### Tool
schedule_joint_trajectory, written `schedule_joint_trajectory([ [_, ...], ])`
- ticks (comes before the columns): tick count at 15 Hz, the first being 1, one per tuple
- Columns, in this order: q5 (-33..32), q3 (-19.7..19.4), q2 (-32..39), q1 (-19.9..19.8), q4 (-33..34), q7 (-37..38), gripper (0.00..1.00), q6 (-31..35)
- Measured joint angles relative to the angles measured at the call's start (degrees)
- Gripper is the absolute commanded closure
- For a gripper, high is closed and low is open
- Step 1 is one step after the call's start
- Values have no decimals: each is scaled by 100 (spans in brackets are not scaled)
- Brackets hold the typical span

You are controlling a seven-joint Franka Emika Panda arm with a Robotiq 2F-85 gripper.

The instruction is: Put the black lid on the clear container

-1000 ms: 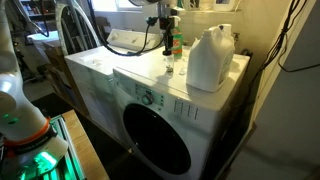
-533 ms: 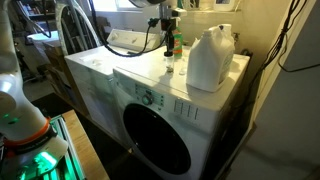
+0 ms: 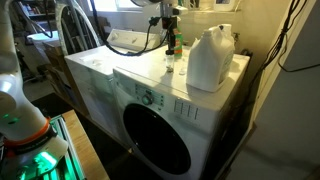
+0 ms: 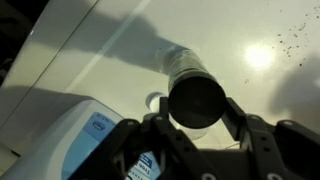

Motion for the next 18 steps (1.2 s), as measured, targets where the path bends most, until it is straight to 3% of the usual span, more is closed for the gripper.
schedule_joint_trajectory([
  [9,10,-20,241,0,160,3,70,-1],
  [10,10,-20,245,0,167,3,32,-1],
  [11,10,-20,249,0,171,3,18,-2],
  [14,10,-19,279,1,174,3,1,-4],
  [18,10,-18,295,1,178,-4,0,-4],
])
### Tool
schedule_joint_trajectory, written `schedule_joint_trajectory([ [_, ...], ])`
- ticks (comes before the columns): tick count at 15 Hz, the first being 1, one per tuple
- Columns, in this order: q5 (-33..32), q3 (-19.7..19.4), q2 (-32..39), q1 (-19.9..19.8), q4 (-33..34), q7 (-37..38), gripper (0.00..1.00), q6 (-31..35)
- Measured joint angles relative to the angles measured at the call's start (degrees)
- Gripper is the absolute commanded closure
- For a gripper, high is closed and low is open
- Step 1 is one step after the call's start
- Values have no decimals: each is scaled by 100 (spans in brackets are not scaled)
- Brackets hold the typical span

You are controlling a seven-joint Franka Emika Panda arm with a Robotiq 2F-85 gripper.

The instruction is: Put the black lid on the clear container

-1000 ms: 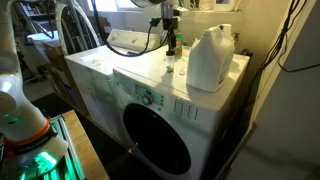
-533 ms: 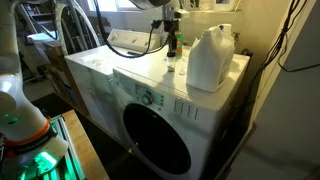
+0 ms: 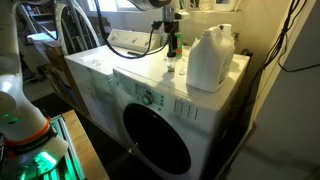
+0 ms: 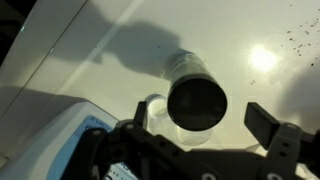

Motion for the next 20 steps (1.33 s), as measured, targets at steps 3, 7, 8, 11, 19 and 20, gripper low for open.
schedule_joint_trajectory([
  [3,16,24,-29,5,3,-63,0,-13],
  [7,27,251,-507,146,-362,-379,0,-80],
  [8,27,330,-704,226,-538,-385,0,-130],
  [11,26,651,-1276,477,-1123,-655,0,-149],
  [19,-223,1089,-2262,729,-2025,-1617,0,-191],
  [20,-241,1089,-2354,727,-2086,-1686,0,-191],
])
